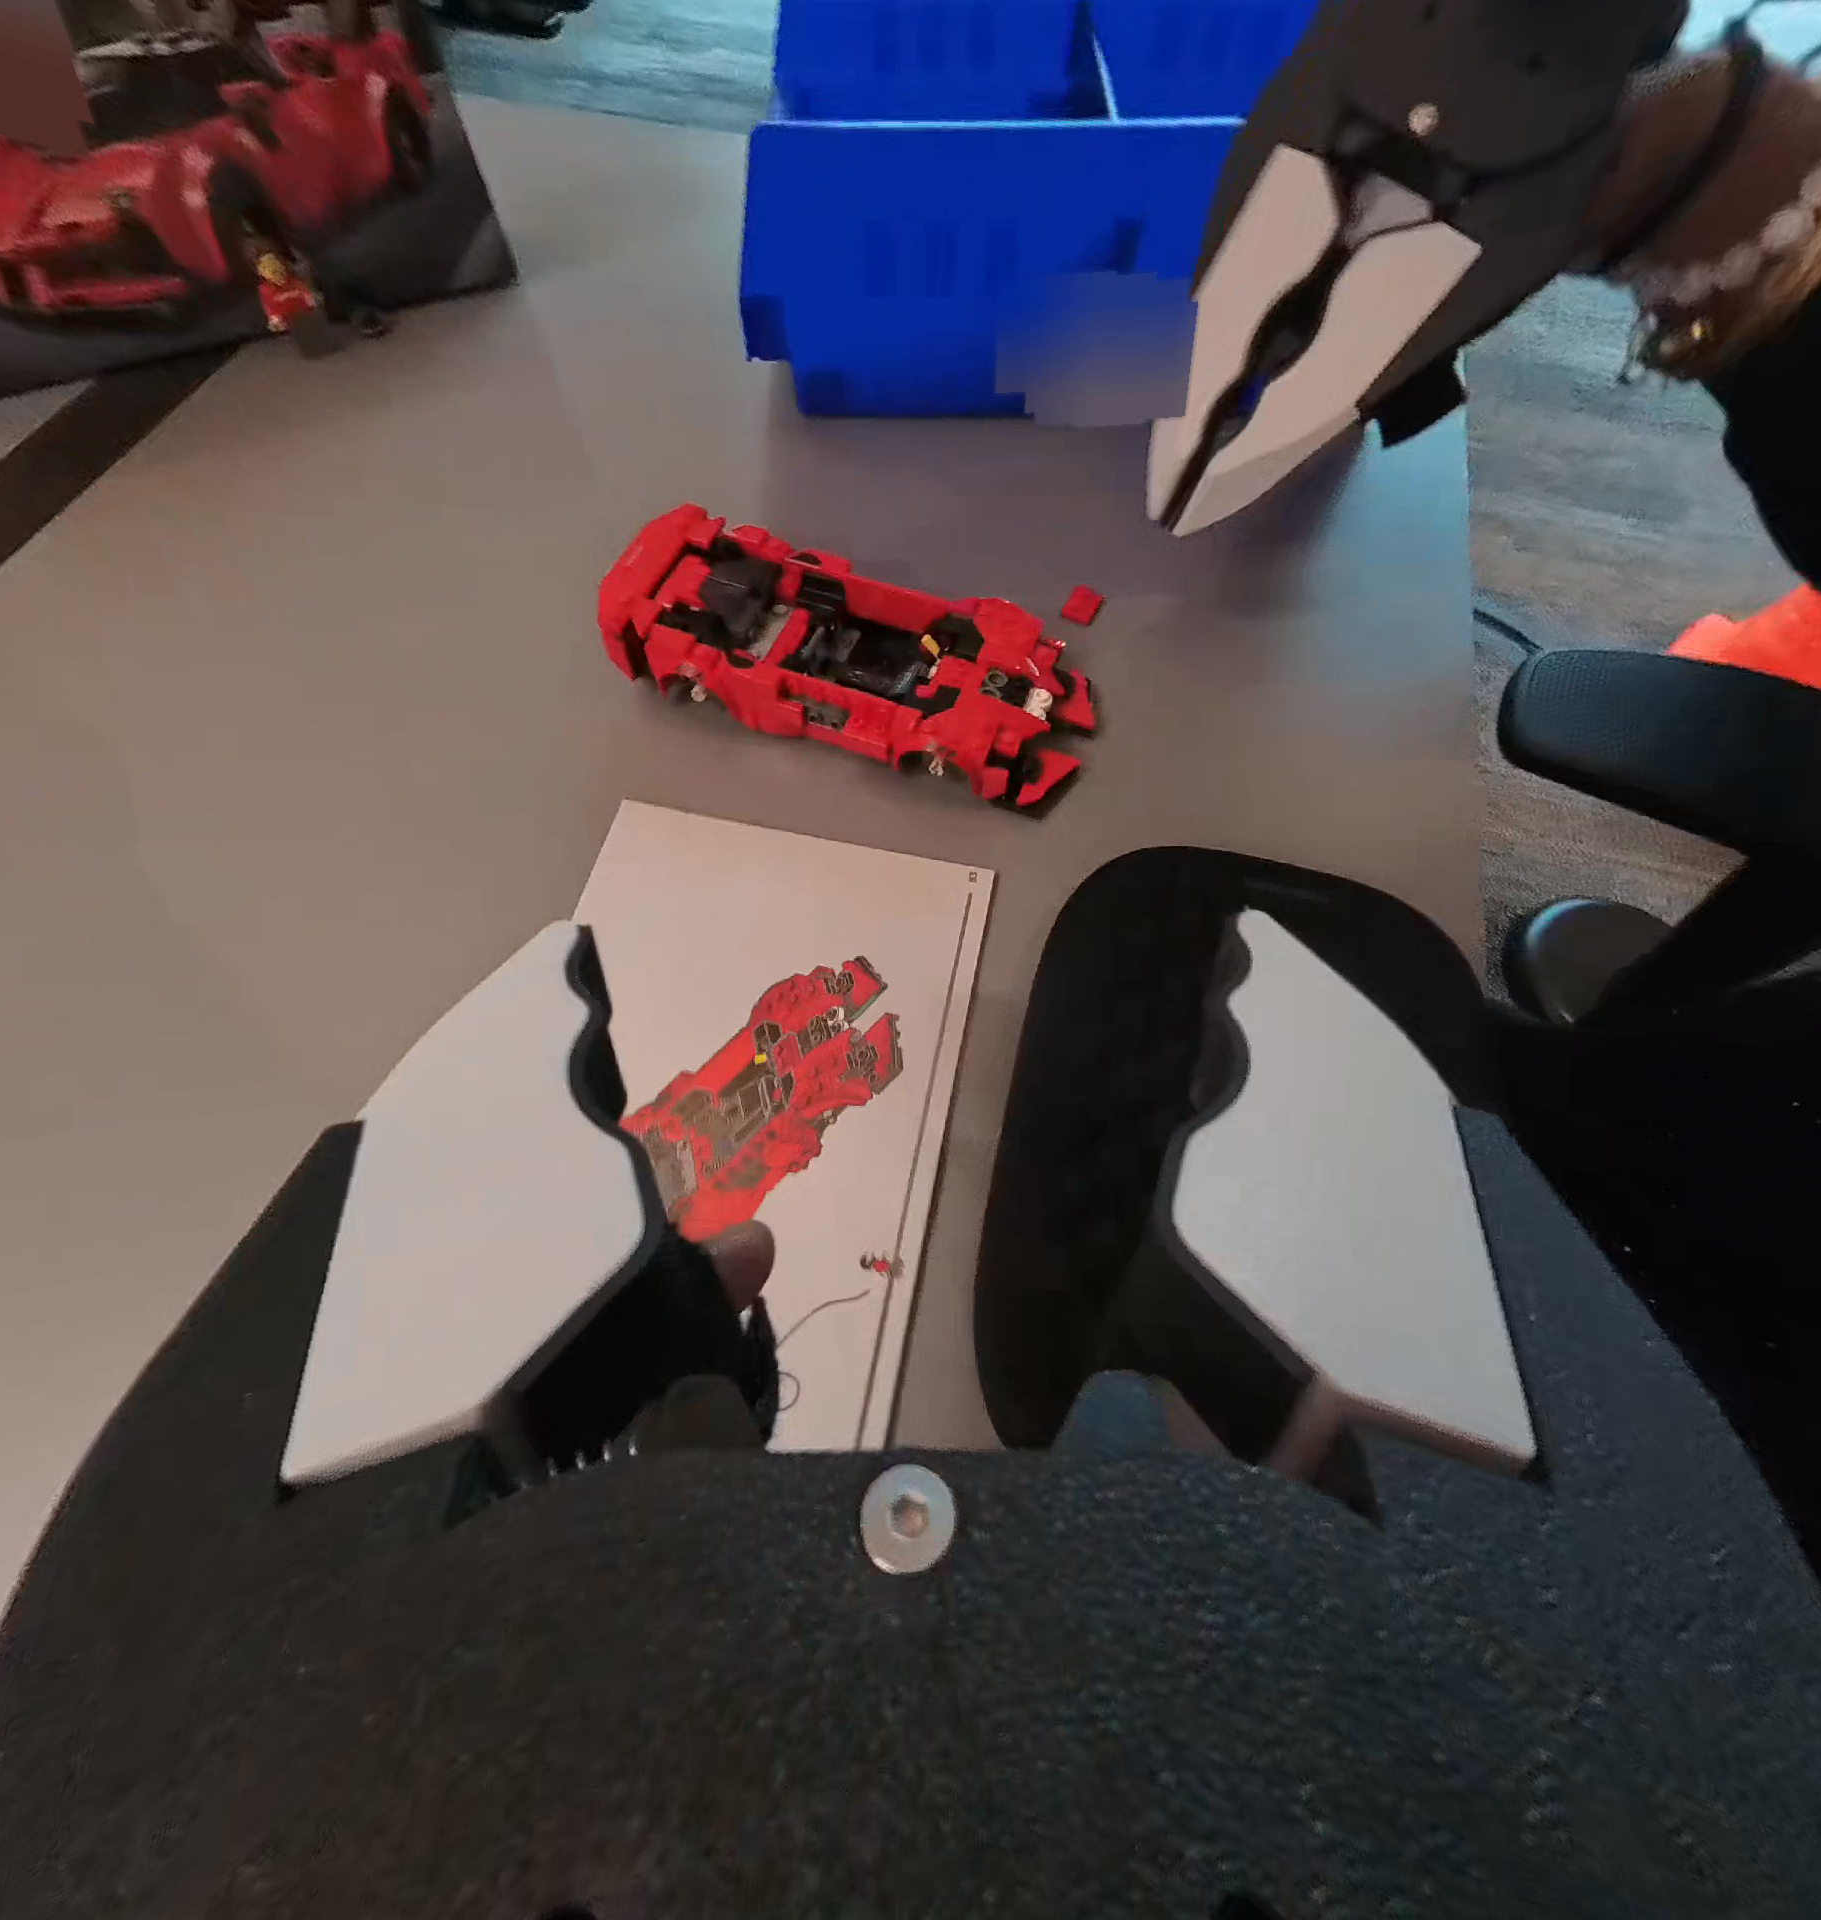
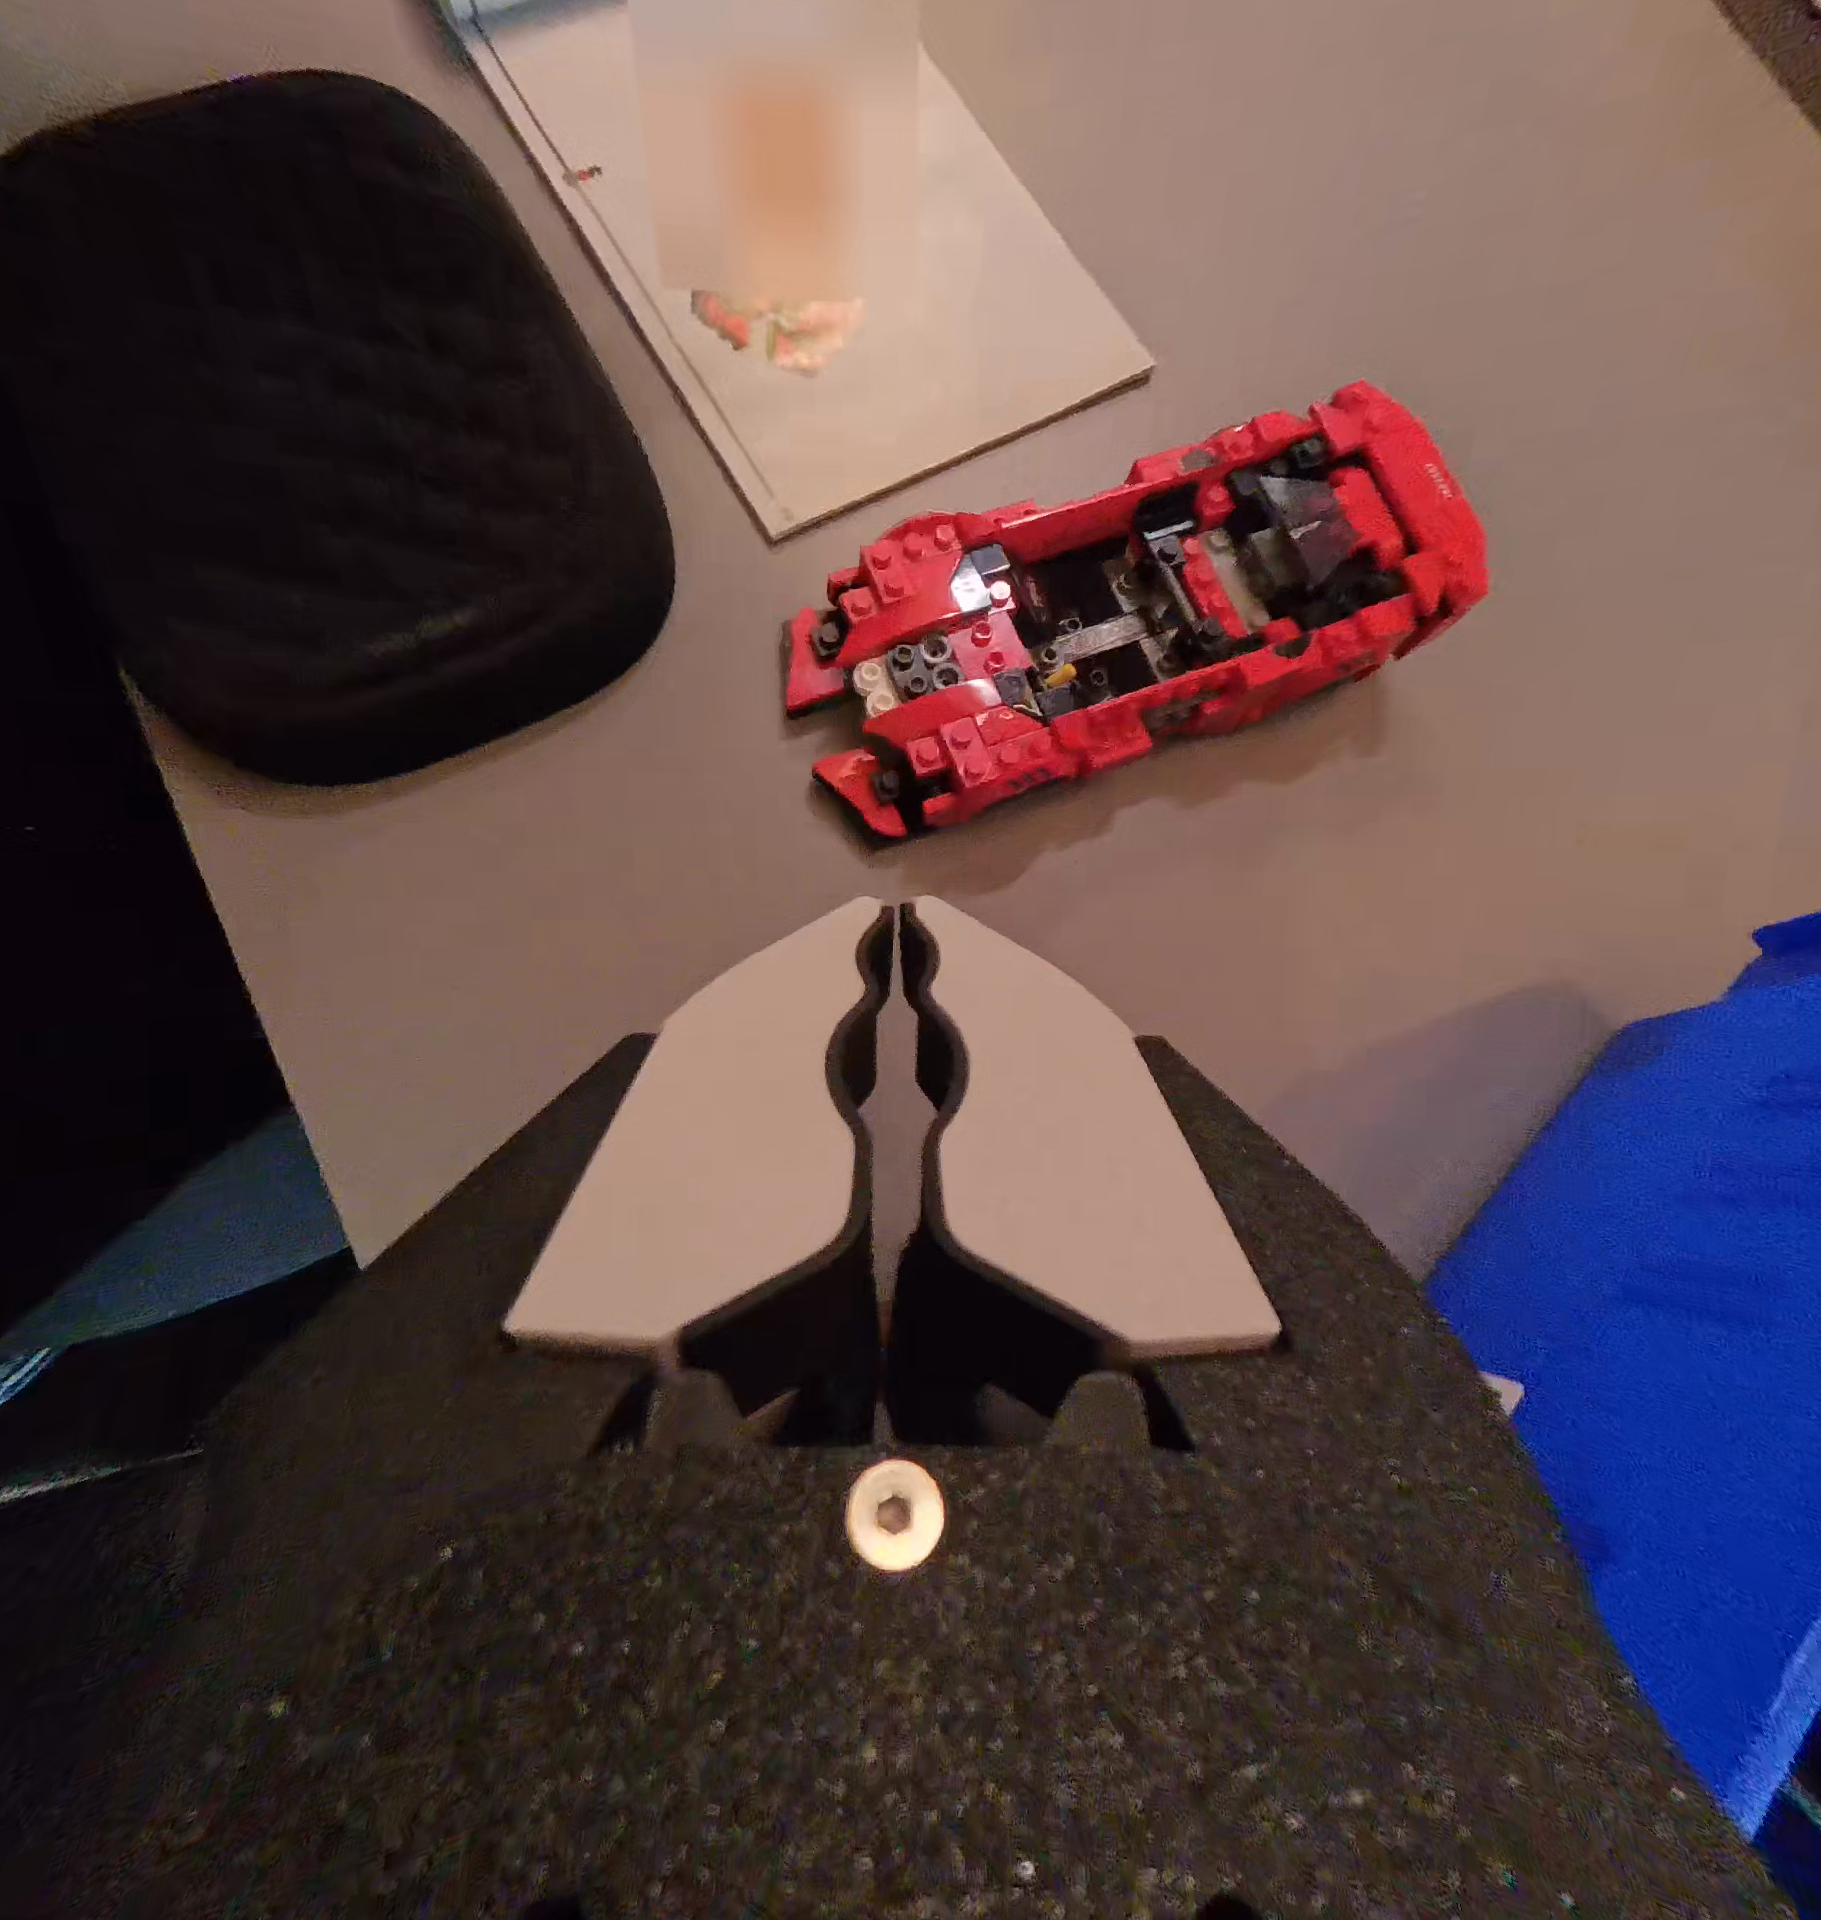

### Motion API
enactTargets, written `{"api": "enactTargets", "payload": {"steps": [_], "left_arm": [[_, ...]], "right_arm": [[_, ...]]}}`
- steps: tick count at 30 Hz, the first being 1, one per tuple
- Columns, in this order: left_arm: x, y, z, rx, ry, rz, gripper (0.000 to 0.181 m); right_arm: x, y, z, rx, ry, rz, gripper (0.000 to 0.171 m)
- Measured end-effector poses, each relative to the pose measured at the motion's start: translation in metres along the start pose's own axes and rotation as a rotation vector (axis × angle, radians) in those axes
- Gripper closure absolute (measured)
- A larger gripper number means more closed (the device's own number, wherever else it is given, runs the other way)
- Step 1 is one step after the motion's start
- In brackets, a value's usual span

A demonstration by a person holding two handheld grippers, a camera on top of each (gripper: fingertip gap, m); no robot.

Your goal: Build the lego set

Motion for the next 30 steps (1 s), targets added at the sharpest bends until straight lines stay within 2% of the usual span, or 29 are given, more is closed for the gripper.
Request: {"api": "enactTargets", "payload": {"steps": [2,4,5,8,13,18,30], "left_arm": [[-0.002,0.002,0.014,-0.057,-0.005,0.025,0.075],[0.002,0.005,0.027,-0.135,-0.028,0.016,0.075],[0.006,0.008,0.031,-0.179,-0.031,0.003,0.076],[0.017,0.019,0.036,-0.262,-0.023,0.005,0.081],[0.013,0.034,0.038,-0.244,0.028,0.034,0.094],[0.008,0.045,0.039,-0.260,0.028,0.018,0.104],[-0.003,0.036,0.042,-0.225,-0.001,0.023,0.107]], "right_arm": [[-0.001,0.003,0.004,0.106,-0.063,0.042,0.149],[-0.006,0.009,0.007,0.167,-0.193,0.086,0.136],[-0.008,0.015,0.006,0.160,-0.259,0.093,0.135],[-0.010,0.024,0.004,0.134,-0.338,0.062,0.142],[-0.018,0.022,0.003,0.101,-0.371,-0.008,0.150],[-0.025,0.019,0.014,0.132,-0.543,-0.069,0.150],[-0.022,0.028,0.033,0.182,-0.576,-0.100,0.152]]}}
Point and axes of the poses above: each gripper's, where its closed fingertips meet, z out along the fingers, x out of its top, y = z × x across the jaws, the point moved 3 cm from there along -z, back along the fingers, and after that the axes turned 12 degrees about x, right-handed, at the moved point
